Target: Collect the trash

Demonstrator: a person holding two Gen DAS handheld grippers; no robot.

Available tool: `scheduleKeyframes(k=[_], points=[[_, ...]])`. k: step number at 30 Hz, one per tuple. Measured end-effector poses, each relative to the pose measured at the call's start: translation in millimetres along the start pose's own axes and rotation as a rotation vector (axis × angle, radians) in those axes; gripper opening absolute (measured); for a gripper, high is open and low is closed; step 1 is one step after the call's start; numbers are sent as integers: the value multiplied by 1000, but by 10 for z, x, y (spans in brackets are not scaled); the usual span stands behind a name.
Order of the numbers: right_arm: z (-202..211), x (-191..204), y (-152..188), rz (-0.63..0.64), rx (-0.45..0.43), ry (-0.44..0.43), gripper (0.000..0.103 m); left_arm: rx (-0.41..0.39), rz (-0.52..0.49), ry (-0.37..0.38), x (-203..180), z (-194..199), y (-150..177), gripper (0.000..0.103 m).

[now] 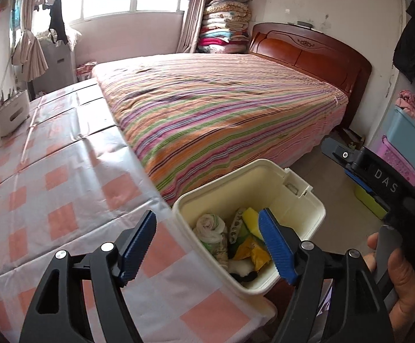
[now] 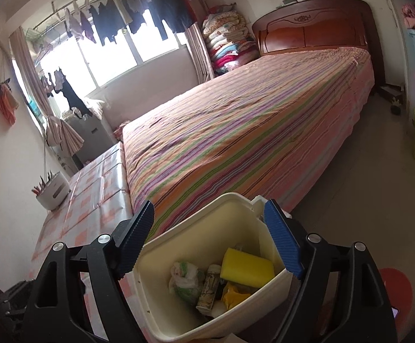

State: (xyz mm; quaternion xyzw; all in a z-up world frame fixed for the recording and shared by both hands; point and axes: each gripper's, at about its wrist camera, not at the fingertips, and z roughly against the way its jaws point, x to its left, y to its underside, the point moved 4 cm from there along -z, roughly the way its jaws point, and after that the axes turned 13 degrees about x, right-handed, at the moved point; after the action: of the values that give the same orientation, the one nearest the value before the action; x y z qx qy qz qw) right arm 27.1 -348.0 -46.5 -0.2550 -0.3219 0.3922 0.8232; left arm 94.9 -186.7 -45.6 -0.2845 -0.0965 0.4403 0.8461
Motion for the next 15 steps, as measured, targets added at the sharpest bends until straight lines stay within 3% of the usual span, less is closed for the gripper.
scheduleKeyframes(k=[7,10,15], points=[[224,625,525,175,55,10,82,-23,154,-122,459,562,525,72],[398,940,769,267,73,11,84,-23,175,-189,560,710,728,72],[587,1067,944,334,87,26,86,-32,185,-267,662,915,988,72]])
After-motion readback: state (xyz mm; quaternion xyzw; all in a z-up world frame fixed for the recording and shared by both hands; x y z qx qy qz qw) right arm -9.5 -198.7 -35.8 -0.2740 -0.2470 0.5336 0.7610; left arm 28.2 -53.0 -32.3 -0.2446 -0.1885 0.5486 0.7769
